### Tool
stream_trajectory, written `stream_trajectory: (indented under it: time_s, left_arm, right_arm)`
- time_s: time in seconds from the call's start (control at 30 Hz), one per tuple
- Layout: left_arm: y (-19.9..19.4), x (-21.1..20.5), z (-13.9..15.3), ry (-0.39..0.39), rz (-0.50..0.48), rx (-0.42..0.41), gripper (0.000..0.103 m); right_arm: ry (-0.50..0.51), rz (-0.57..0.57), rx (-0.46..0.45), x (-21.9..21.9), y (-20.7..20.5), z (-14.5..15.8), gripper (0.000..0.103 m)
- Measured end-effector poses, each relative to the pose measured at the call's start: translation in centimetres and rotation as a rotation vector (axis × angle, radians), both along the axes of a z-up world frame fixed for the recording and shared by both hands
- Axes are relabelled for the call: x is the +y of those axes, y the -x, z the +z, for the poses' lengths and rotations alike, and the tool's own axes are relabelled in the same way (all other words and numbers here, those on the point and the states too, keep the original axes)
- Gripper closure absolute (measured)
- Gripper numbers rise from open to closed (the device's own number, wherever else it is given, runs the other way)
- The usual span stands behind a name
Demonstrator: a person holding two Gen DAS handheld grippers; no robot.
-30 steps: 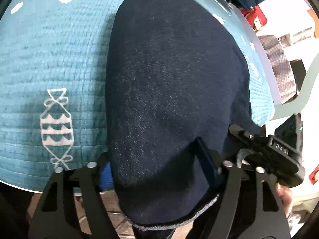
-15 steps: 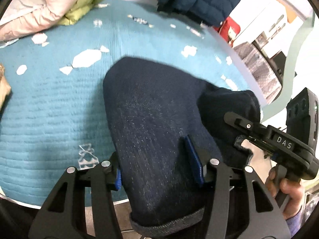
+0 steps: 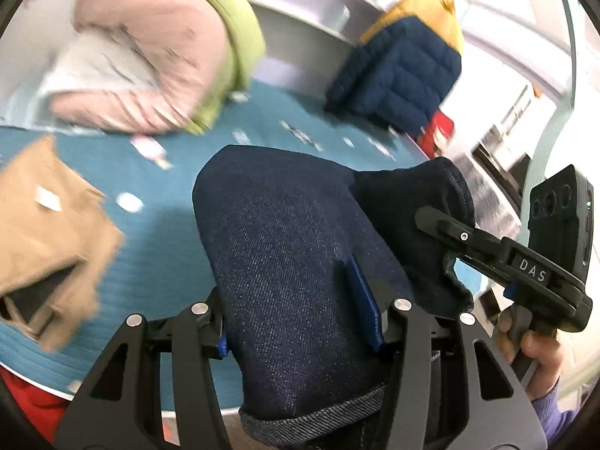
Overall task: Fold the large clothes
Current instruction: 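Grasp the denim bundle end with the left gripper while the right gripper holds the other end, then fold the denim bundle in half with both grippers onto the tan garment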
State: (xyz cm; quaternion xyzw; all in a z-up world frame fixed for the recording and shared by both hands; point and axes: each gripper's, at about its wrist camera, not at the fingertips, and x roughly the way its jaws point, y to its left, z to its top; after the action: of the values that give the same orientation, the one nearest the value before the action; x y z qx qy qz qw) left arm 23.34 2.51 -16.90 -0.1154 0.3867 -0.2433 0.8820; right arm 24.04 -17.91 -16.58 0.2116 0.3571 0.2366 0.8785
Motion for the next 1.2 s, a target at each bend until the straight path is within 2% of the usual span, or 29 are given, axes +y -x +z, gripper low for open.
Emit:
stream_trajectory:
  time_s: [0.17, 0.33, 0.47, 0.57, 0.7, 0.77, 0.83, 1.0, 1.13, 1.2]
  left_arm:
    - [-1.5, 9.1, 3.2, -0.037, 0.167, -0.080, 0.052]
    - [-2.7, 18.1, 4.4, -0.088, 0.333, -0.139, 0.052]
    - [-3.9, 23.3, 3.2, -0.131, 0.442, -0.158, 0.052]
    - [-5.0, 26.4, -1.0, -0.136, 0.498, -0.117, 0.052]
    - [-4.9, 27.7, -8.6, -0.114, 0.508, -0.039, 0.052]
    - [-4.0, 27.4, -11.5, -0.098, 0.522, -0.012, 0.052]
    - [-3.6, 27.2, -13.1, -0.085, 0.538, 0.010, 0.052]
    - [-3.6, 26.4, -14.1, -0.078, 0.546, 0.025, 0.052]
    - [-4.3, 26.1, -13.0, -0.121, 0.566, 0.009, 0.051]
    - [-4.5, 27.1, -12.5, -0.102, 0.596, 0.011, 0.051]
  right_arm:
    - [-0.037, 0.151, -0.061, 9.3, -5.4, 2.2, 0.088]
    - [-0.109, 0.281, -0.066, 18.9, -10.0, 2.6, 0.089]
    - [-0.134, 0.347, -0.014, 25.3, -13.5, -0.1, 0.089]
    - [-0.082, 0.344, 0.051, 28.0, -14.7, -3.8, 0.090]
    - [0.064, 0.330, 0.141, 29.5, -15.4, -9.1, 0.090]
    - [0.116, 0.313, 0.182, 29.1, -15.5, -11.5, 0.090]
    - [0.159, 0.297, 0.202, 28.5, -15.7, -13.3, 0.089]
    - [0.162, 0.255, 0.264, 26.8, -16.3, -16.4, 0.083]
    - [0.141, 0.253, 0.287, 27.0, -16.5, -16.7, 0.082]
    - [0.103, 0.245, 0.314, 27.0, -16.6, -17.0, 0.082]
